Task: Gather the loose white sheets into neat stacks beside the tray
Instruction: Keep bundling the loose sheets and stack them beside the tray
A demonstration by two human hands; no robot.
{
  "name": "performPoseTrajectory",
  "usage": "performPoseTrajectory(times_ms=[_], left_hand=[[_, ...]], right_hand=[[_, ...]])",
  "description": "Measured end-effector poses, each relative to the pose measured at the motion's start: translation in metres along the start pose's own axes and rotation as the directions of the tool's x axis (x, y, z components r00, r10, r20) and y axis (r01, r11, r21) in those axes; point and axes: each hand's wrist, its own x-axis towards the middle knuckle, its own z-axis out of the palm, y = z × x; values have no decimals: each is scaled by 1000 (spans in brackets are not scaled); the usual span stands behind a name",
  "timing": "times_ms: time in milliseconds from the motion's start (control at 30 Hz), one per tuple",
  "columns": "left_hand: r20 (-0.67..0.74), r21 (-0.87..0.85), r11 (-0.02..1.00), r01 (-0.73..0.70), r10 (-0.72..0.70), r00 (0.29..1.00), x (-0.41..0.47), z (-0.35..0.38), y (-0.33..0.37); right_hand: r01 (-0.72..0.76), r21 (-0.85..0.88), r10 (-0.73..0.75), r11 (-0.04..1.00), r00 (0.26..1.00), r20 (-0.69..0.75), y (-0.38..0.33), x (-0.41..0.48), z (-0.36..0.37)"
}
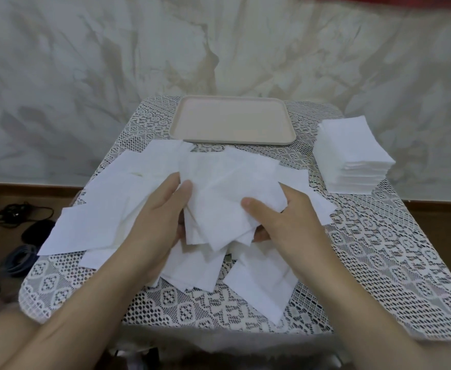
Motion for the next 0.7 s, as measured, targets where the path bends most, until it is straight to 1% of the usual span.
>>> performPoseTrajectory(times_ms=[100,267,533,700], left_hand=[[-5,2,1000,25,-25,1000,-3,0,2],[-13,-3,999,44,-44,999,-3,-4,3],[23,-46,998,33,-32,999,-3,2,3],[30,-29,998,49,-48,998,-2,-1,3]], right_hand=[[15,-31,-15,999,1000,-1,4,-2,6],[20,-28,-19,999,999,38,5,-3,8],[40,-44,-37,998,997,62,3,-3,3],[36,-43,-33,998,997,69,1,-4,1]])
